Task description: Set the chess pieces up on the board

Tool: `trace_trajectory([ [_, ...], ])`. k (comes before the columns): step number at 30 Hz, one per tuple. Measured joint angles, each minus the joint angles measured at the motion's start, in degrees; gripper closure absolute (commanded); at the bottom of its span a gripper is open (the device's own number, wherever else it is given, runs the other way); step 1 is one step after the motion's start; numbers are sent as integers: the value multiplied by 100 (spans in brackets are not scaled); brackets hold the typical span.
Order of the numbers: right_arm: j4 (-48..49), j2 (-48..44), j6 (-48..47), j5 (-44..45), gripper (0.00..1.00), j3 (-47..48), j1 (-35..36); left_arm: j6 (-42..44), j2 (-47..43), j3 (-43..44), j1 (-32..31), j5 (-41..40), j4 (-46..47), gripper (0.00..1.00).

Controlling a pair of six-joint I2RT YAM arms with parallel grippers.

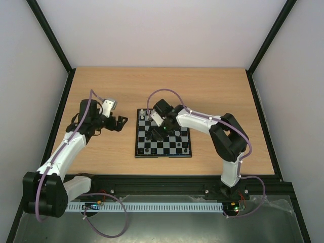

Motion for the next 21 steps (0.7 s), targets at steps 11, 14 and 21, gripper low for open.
trace_trajectory([
  [11, 9, 157, -4, 166, 52, 20, 0, -330, 76, 0, 50, 264, 190, 1],
  [14, 4, 157, -9, 262, 56, 20, 0, -376, 90, -4, 50, 343, 232, 1],
  [21, -17, 157, -92, 516, 59, 17, 0, -398, 90, -7, 83, 546, 334, 1],
])
